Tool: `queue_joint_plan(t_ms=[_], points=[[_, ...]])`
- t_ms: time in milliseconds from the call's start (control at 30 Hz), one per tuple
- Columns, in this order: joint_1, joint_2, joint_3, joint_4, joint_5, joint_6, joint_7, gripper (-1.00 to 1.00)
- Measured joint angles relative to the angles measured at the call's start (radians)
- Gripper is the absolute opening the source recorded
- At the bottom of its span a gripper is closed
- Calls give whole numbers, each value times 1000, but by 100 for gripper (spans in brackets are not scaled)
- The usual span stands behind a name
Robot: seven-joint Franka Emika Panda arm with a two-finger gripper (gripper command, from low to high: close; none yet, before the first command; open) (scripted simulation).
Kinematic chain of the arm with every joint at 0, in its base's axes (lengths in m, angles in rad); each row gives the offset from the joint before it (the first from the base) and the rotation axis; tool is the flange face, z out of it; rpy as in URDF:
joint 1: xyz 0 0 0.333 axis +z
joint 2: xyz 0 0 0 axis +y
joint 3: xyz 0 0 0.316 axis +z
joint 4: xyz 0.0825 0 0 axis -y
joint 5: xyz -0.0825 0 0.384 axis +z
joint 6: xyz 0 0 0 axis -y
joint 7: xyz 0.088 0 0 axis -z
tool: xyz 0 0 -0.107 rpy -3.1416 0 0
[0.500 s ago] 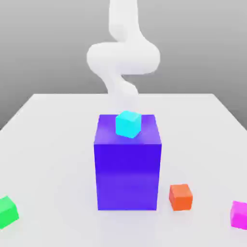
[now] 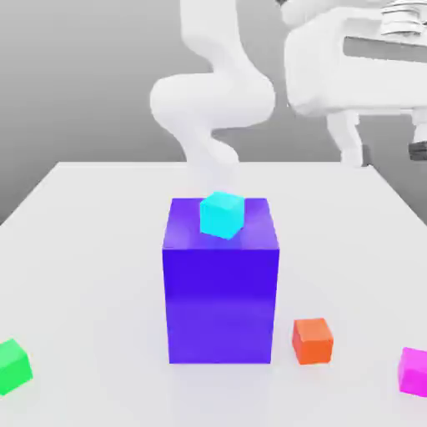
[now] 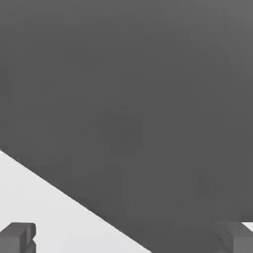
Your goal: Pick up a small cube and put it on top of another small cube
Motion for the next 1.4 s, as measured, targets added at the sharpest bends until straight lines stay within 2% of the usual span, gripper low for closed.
queue_joint_plan(t_ms=[233,400,567,600,833,967,1400], points=[[106,256,49,-5,-52,81,-103,0],[160,441,78,-9,-124,137,-152,0],[214,623,46,17,-193,246,-137,0],[223,656,36,24,-203,271,-130,-100],[224,662,34,26,-206,275,-129,-100],[198,543,69,-2,-163,183,-160,-100],[-231,428,-122,-48,-47,109,-560,-100]])
